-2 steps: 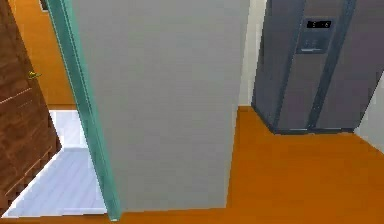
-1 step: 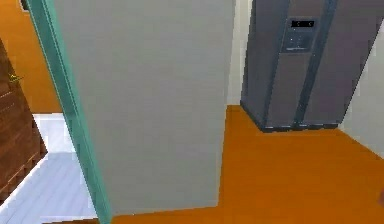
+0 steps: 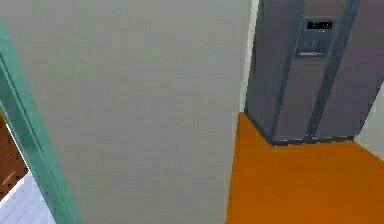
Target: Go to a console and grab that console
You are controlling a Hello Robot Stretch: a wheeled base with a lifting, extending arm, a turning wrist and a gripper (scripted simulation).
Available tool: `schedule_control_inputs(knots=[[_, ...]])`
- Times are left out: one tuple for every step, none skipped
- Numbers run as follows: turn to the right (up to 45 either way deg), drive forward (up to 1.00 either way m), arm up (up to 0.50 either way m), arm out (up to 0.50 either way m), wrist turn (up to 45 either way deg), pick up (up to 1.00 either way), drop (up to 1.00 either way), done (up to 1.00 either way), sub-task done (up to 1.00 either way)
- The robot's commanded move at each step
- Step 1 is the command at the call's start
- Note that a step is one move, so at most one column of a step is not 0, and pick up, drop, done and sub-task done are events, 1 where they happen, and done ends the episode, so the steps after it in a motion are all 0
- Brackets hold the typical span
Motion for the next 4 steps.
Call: schedule_control_inputs(knots=[[24.0,0.0,0.0,0.0,0.0,0.0,0.0,0.0,0.0],[0.0,0.4,0.0,0.0,0.0,0.0,0.0,0.0,0.0],[45.0,0.0,0.0,0.0,0.0,0.0,0.0,0.0,0.0],[30.0,0.0,0.0,0.0,0.0,0.0,0.0,0.0,0.0]])
